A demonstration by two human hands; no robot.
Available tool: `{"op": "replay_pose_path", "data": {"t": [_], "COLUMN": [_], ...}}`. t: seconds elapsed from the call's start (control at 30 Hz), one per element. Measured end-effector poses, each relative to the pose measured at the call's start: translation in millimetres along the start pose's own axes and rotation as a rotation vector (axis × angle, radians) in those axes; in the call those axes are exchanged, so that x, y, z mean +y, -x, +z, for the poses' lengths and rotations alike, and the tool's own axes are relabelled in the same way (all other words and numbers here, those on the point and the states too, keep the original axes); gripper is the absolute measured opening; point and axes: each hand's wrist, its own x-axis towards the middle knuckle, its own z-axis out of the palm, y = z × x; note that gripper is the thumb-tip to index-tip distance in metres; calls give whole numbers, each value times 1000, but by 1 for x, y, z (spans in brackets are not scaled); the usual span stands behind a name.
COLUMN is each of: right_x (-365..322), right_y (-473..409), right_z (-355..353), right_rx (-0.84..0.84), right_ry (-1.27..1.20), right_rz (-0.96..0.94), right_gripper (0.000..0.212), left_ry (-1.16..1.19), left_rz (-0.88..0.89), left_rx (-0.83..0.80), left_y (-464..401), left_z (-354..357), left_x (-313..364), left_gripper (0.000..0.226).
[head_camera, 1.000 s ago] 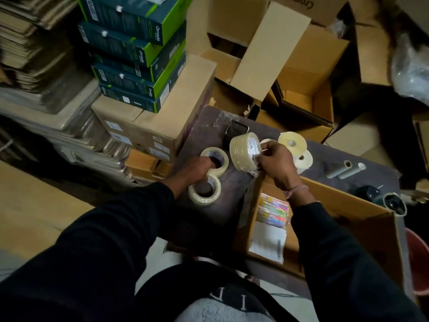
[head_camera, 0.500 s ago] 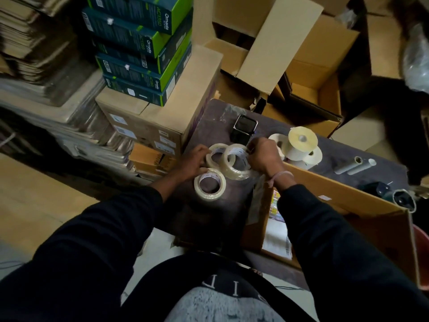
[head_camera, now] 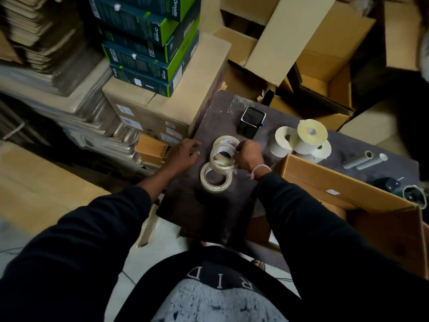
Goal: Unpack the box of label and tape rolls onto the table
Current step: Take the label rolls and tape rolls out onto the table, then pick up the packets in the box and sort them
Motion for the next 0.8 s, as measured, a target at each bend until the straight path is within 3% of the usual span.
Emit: {"op": "replay_pose_path", "data": {"t": [0.1, 0.2, 0.3, 0.43, 0.57, 0.67, 0.73, 0.8], "right_x": [11, 22, 39, 69, 130, 178, 209, 228], "right_y": [3, 21, 50, 99, 125, 126, 126, 130], "right_z": [-15, -45, -82, -133, -145, -114, -89, -67], "right_rx": [27, 121, 177, 85, -18, -210, -334, -337], "right_ry": [-86, -345, -611, -923, -797, -615, -468, -326], "right_rz": [36, 61, 49, 67, 144, 258, 267, 246], "right_gripper": [20, 11, 19, 11, 15, 17, 30, 36], "left_ry": [15, 84, 140, 225, 239, 201, 151, 111], "left_rz": [56, 143, 261, 351, 473, 586, 653, 715], "left_rx": [25, 25, 67, 76, 33, 6, -1, -32], "left_y": [-5, -13, -19, -17, -3, 13, 23, 32], "left_z": [0, 0, 2, 23, 53, 71, 84, 96], "left_x": [23, 56, 95, 150, 196, 227, 243, 255], "left_gripper": [27, 22, 18, 15, 16, 17, 16, 14]}}
